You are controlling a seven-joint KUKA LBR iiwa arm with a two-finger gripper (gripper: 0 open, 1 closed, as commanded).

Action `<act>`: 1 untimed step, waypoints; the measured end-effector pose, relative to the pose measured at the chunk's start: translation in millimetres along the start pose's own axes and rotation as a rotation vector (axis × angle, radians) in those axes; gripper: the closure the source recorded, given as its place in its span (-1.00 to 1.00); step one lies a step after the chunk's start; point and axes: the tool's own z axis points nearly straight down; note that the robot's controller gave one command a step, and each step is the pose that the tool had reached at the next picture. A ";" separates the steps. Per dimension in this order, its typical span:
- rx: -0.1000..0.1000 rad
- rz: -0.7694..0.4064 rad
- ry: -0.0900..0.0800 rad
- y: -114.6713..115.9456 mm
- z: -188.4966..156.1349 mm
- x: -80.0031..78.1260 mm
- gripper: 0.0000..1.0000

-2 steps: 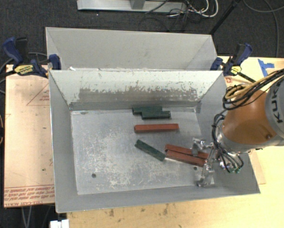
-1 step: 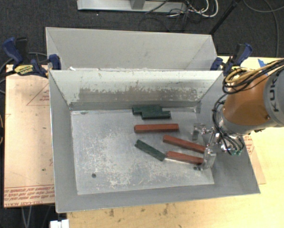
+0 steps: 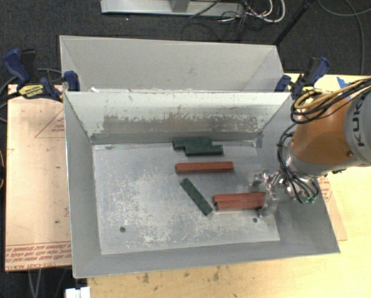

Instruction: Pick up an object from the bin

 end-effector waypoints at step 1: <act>0.002 -0.232 -0.008 21.7 -147.3 -13.7 1.00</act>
Offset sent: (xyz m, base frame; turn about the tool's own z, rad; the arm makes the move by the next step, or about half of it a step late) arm 0.0100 0.0209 0.1435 -0.2326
